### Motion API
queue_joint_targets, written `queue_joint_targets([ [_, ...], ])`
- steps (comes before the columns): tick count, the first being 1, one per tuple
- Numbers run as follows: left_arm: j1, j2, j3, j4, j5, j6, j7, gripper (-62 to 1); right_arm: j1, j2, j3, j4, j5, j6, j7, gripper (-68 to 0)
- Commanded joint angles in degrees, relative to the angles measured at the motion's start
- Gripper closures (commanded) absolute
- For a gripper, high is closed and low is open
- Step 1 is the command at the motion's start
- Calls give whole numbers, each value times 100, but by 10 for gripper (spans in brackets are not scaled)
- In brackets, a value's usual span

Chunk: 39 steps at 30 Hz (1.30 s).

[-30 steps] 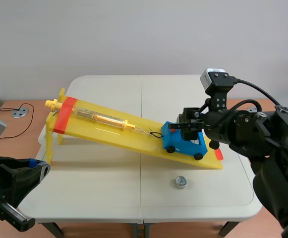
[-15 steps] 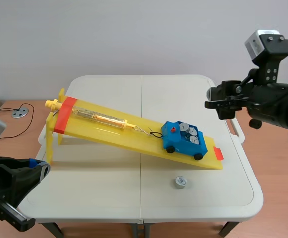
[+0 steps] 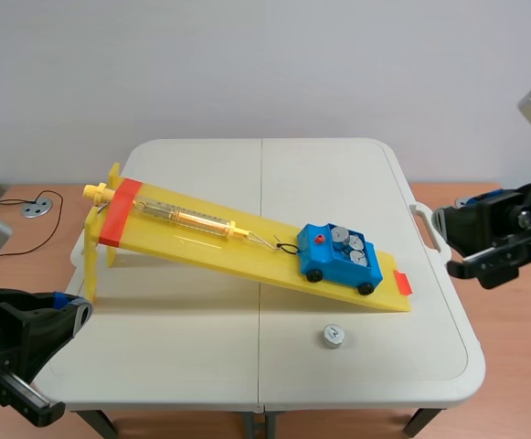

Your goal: Place the four metal weights on the blue cart on the ramp.

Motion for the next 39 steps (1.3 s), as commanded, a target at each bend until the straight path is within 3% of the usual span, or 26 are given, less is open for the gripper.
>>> queue_joint_targets([
  [1,-109,44,-37,289,-444,-103,-588,-36,-20,358,304,542,518,310,459,-249],
  [7,-109,44,-37,289,-444,-103,-586,-36,-509,361,407,496,402,455,476,-249],
  [12,-109,44,-37,289,-444,-103,-586,-36,-483,345,280,94,72,511,857,-249],
  [24,-109,44,-37,289,-444,-103,-588,-36,365,-42,-807,-1309,-1071,509,1633,-249],
  [33,-109,46,-37,289,-444,-103,-588,-36,925,-514,-1384,-2192,-1832,306,2140,-249],
  [39,-109,46,-37,289,-444,-103,-588,-36,1270,-767,-1665,-2699,-2107,118,2341,-249],
])
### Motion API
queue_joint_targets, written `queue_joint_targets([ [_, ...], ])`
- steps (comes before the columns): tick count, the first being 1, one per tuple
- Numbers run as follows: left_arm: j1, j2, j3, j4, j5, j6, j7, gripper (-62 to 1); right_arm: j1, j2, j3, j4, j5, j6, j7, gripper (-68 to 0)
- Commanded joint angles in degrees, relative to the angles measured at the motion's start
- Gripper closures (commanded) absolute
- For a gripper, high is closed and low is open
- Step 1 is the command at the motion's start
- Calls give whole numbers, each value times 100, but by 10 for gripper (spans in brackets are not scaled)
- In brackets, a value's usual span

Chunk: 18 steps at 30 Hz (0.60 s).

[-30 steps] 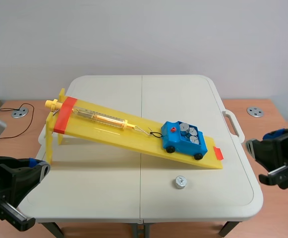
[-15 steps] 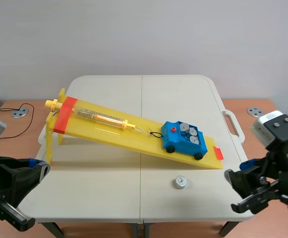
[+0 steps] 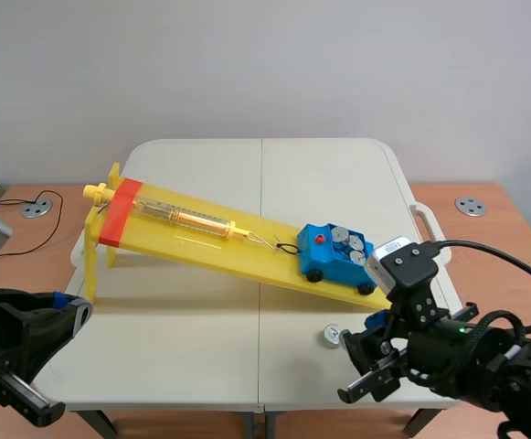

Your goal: Place the four metal weights on the blue cart on the ramp.

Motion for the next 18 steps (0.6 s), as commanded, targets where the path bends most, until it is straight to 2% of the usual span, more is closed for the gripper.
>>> queue_joint_targets([
  [1,-109,48,-37,289,-444,-103,-588,-36,450,20,79,328,92,-131,826,-249],
  [7,-109,48,-37,289,-444,-103,-588,-36,752,-125,-177,-33,-94,-382,935,-249],
  [18,-109,48,-37,289,-444,-103,-588,-36,1145,-308,-540,-682,-214,-533,1062,-248],
])
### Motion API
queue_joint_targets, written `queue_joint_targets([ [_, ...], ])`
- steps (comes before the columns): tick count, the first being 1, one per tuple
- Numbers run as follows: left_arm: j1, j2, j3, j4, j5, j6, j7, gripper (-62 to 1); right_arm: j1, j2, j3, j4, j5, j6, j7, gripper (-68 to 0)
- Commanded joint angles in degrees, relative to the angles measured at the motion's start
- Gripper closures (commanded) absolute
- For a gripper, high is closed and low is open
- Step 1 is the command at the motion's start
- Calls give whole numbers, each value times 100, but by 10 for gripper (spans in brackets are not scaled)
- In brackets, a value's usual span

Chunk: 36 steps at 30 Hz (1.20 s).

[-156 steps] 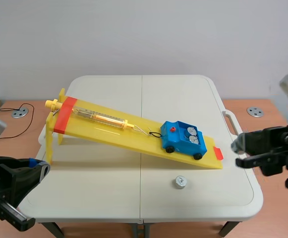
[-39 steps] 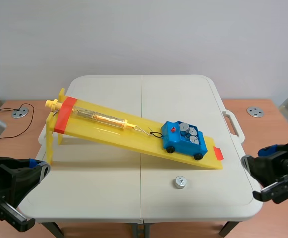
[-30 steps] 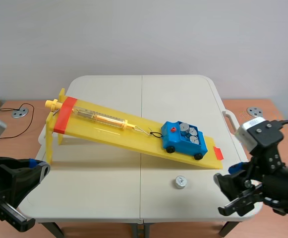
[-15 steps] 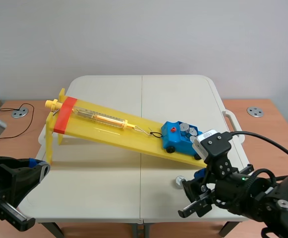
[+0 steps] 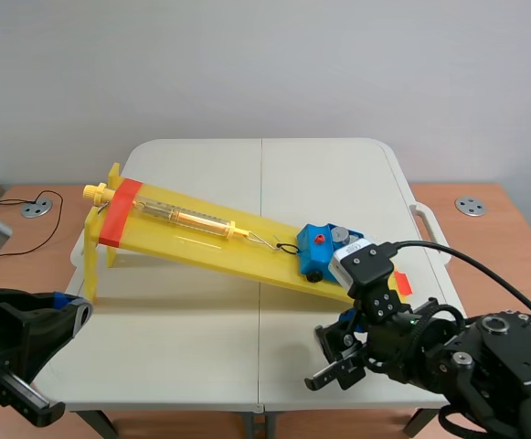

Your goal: Place the four metal weights on the blue cart on the ramp.

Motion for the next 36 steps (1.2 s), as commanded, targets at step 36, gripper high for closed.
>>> queue_joint_targets([
  [36,-109,44,-37,291,-444,-103,-590,-36,-17,387,48,1270,385,-463,271,-7],
])
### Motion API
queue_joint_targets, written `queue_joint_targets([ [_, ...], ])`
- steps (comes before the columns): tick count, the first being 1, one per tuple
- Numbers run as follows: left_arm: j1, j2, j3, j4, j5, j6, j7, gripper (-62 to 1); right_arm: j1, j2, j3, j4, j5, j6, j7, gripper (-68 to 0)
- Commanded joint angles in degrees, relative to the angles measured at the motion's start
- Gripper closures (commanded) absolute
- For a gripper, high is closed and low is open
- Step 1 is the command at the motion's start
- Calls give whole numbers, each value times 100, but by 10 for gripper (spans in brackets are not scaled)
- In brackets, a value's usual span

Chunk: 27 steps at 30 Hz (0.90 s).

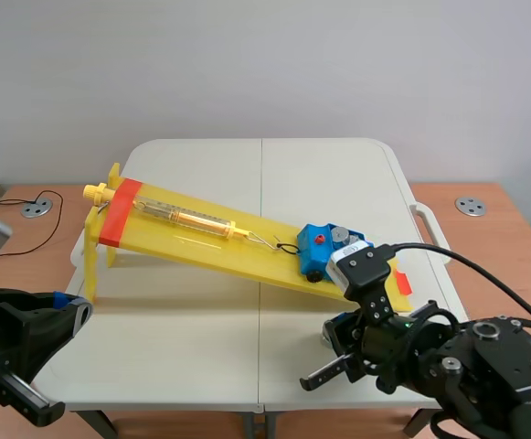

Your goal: Place the four metal weights on the blue cart on the ramp.

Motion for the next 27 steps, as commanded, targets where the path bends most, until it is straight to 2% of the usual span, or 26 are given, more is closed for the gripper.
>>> queue_joint_targets([
  [1,-109,46,-37,291,-444,-103,-590,-36,68,380,177,1145,459,-59,275,-7],
  [10,-109,46,-37,291,-444,-103,-590,-36,-787,817,844,2846,1075,28,-463,-7],
  [18,-109,46,-37,291,-444,-103,-590,-36,-1287,883,1718,4068,1786,168,-1021,-7],
  [23,-109,46,-37,291,-444,-103,-588,-36,-1207,881,2131,4321,1906,149,-1115,-7],
  [27,-109,48,-37,291,-446,-103,-590,-36,-953,879,2070,4124,1904,125,-1134,-7],
])
